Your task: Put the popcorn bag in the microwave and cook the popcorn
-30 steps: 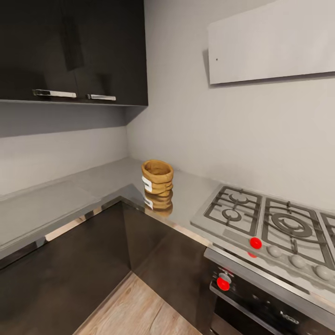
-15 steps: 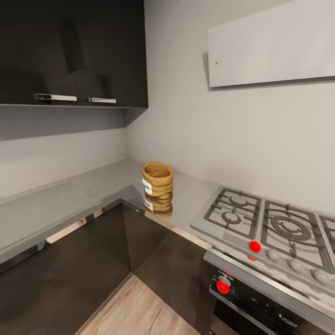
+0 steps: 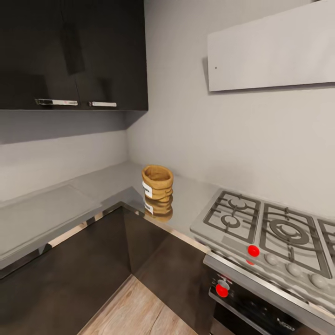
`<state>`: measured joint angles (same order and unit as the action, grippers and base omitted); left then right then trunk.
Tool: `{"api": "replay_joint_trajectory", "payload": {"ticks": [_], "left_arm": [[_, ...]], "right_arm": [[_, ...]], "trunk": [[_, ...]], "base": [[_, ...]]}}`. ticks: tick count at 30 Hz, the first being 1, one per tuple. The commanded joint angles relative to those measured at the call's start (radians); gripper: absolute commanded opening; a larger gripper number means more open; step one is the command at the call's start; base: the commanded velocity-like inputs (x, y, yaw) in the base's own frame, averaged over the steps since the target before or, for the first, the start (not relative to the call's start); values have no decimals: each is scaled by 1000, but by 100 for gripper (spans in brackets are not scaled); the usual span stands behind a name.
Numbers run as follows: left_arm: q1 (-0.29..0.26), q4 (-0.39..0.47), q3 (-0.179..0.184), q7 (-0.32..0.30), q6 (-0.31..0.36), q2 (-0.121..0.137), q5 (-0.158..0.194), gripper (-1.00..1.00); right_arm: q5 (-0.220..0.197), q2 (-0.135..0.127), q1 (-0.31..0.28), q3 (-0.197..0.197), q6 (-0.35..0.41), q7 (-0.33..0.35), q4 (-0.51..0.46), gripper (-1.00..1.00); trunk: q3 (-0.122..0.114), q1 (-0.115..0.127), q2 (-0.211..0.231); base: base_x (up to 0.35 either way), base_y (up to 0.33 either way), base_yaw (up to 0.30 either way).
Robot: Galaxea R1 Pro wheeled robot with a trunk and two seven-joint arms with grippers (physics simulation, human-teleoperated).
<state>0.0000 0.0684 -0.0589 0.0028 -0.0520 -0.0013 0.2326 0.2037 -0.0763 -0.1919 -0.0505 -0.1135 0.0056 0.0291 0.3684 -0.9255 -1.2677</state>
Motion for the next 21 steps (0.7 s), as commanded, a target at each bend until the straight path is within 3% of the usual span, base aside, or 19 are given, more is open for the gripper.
{"api": "replay_joint_trajectory", "payload": {"ticks": [1, 14, 21], "left_arm": [[0, 1, -6, 0, -2, 0, 1, 100], [0, 1, -6, 0, -2, 0, 1, 100], [0, 5, -6, 0, -3, 0, 1, 100]], "right_arm": [[1, 0, -1, -5, -6, 1, 3, 100], [3, 2, -1, -5, -4, -1, 3, 100], [2, 5, -1, -3, -2, -1, 3, 100]], "trunk": [[-2, 4, 7], [-43, 54, 98], [-43, 54, 98]], "base": [[0, 0, 0], [0, 0, 0], [0, 0, 0]]}}
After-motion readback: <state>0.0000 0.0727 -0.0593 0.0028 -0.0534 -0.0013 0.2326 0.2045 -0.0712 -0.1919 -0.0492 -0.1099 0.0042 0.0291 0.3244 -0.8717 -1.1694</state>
